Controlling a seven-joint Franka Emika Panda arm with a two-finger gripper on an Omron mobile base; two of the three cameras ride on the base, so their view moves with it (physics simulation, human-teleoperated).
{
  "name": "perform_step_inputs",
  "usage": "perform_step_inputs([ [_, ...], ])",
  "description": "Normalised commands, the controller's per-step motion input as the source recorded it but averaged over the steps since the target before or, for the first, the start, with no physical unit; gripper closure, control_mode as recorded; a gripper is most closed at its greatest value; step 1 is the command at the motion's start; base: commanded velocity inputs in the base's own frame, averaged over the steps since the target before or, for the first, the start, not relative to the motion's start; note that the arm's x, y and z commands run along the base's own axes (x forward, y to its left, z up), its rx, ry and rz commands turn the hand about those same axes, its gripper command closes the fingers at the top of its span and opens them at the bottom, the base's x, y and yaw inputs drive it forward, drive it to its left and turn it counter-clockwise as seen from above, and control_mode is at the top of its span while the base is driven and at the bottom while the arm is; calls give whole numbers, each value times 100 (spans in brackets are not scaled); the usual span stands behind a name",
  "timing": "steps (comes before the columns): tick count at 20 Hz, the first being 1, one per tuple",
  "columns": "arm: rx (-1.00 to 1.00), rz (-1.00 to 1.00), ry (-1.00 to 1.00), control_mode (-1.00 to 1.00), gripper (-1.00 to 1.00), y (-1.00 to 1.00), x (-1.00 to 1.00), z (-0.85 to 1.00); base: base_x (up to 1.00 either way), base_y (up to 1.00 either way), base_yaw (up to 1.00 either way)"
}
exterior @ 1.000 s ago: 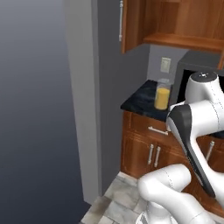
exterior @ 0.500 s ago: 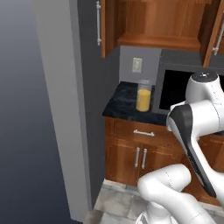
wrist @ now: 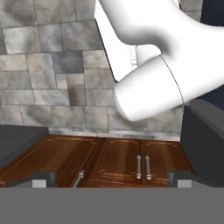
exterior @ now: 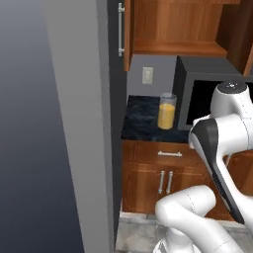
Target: There is a tray on the dining counter. Grab the cup, mug, and pitcher and place them on the tray. The pitcher may be placed next to the tray if it cannot fit the tray.
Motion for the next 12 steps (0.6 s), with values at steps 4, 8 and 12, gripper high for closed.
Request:
perform_step_inputs([
  [4,0,0,0,100,-100,0,0,0,57,48,-24],
  [8,0,0,0,100,-100,0,0,0,68,15,-18],
  [12,0,0,0,100,-100,0,0,0,66,7,-14],
])
